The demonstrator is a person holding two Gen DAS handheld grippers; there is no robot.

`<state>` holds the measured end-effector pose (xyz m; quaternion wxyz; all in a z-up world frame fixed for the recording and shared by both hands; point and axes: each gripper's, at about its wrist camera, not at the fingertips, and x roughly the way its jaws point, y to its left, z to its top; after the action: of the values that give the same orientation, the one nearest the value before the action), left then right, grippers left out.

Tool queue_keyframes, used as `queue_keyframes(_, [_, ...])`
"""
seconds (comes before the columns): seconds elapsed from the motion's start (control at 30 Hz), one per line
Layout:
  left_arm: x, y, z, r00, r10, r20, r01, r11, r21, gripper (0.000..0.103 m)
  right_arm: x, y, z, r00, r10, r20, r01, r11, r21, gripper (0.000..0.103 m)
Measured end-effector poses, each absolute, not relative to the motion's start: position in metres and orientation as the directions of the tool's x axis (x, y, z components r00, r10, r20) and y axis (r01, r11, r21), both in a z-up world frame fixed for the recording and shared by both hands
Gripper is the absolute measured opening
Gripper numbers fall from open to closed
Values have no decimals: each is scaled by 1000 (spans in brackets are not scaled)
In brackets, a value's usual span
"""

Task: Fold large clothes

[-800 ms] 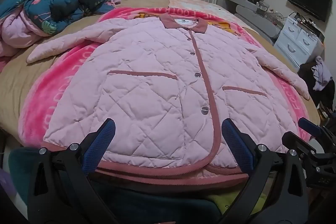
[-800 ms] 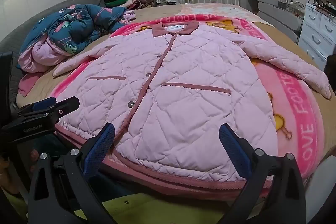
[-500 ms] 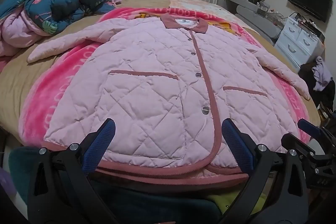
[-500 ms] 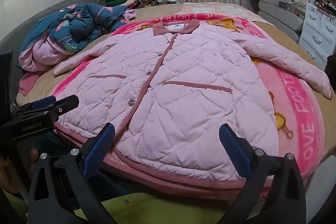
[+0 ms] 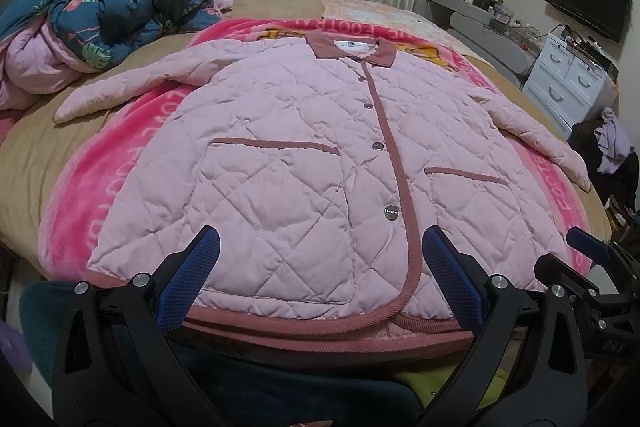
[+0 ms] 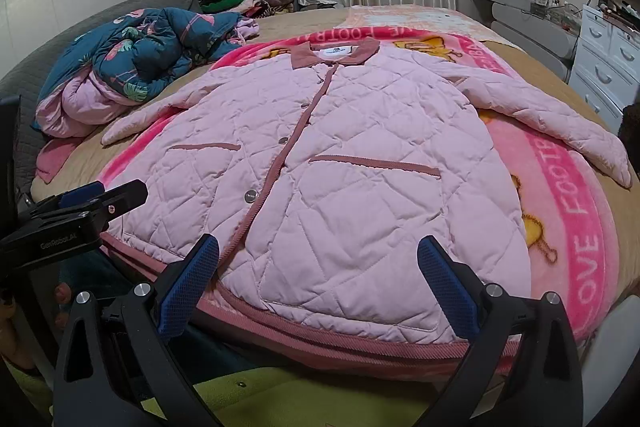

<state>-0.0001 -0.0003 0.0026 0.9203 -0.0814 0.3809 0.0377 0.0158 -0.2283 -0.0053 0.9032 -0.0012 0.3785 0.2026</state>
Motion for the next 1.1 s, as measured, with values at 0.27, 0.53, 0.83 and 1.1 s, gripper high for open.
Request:
queue_keyframes(0.27, [-1,1,3,711,9,-704,-131,984,-120,94,16,-230,-6,632,366,-683,-367,918,153,99])
queue_keyframes(0.53, [-1,0,3,711,9,-703,-130,984,-119,94,16,-229,-5,634,367,-681,-367,918,153,99])
queue_keyframes(0.83, [-1,0,3,712,10,-702,-130,985,-117,94,16,-232,-3,637,367,-678,-366,918,154,99])
queue_keyframes(1.1, [-2,2,8,711,9,-703,-130,984,-119,94,16,-233,-3,636,367,-679,-365,918,154,99])
